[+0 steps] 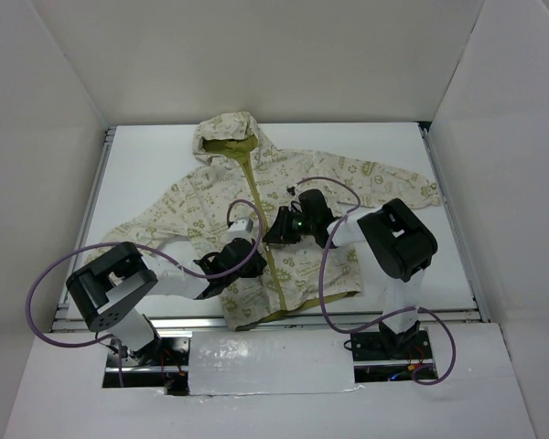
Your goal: Zip up the jacket
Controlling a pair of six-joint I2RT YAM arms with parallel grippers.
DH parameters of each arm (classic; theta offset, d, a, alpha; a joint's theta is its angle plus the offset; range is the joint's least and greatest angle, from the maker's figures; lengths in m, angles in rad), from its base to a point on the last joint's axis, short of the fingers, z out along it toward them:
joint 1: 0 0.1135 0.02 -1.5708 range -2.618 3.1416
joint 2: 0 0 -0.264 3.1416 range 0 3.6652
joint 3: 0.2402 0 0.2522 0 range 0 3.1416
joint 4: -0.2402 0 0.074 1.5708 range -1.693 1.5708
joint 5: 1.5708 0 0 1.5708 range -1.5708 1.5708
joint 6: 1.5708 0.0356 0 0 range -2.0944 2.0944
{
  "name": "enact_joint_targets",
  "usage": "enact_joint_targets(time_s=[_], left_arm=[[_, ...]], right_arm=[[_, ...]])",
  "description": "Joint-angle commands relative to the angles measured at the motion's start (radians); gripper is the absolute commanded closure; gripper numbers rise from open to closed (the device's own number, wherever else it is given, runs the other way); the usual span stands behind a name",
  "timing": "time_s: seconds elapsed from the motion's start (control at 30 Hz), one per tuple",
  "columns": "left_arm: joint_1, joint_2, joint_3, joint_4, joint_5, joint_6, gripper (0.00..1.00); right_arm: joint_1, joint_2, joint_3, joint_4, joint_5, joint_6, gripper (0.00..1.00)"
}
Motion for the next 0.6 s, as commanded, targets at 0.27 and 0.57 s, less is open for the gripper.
enact_joint_targets(time_s=[0.27,0.57], left_arm=[[-0.002,0.048,-0.044,-0.081,0.072,0.045,1.00],[-0.002,0.053,-0.050,-0.058,0.097,0.059,1.00]], right_arm=[[0.005,-0.036,-0.076,0.137,-0.103,-0.039,0.66],[0.004,-0.052,-0.053,0.101,-0.036,-0.056,0.61]])
